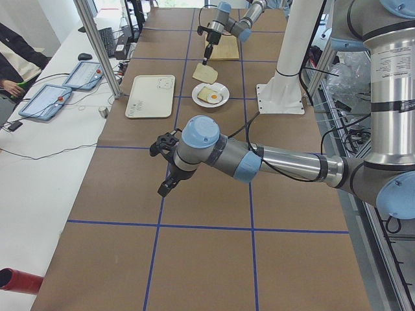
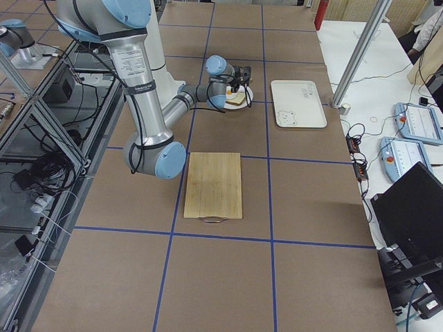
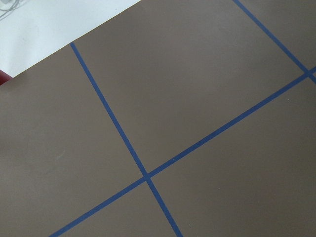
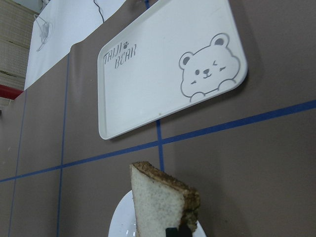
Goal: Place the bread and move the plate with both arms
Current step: 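Lift the bread slice and carry it over the white plate, then lower the bread onto the egg and open the right gripper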
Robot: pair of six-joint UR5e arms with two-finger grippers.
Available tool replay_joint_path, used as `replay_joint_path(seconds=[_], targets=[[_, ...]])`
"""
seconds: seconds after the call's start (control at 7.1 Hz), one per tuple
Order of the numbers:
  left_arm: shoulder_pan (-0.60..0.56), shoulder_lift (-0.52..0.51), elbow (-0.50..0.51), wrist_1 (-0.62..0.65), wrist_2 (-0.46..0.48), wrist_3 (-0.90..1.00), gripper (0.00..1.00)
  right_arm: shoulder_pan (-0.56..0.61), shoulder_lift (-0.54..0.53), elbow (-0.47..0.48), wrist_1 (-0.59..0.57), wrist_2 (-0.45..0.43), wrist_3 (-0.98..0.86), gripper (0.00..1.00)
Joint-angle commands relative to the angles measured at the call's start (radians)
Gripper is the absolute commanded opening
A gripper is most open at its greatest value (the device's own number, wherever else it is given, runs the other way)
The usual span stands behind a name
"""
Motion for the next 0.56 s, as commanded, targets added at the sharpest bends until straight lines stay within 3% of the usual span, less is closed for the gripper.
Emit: replay_joint_path(seconds=[0.0,0.42], targets=[[-0.001,0.000,-0.001,0.000,-0.001,-0.003,0.98,-0.071,0.100,-0.103,-0.017,-0.112,-0.005,0.00],[-0.001,0.000,-0.001,0.000,-0.001,-0.015,0.98,-0.085,0.084,-0.157,-0.007,-0.123,-0.057,0.00]])
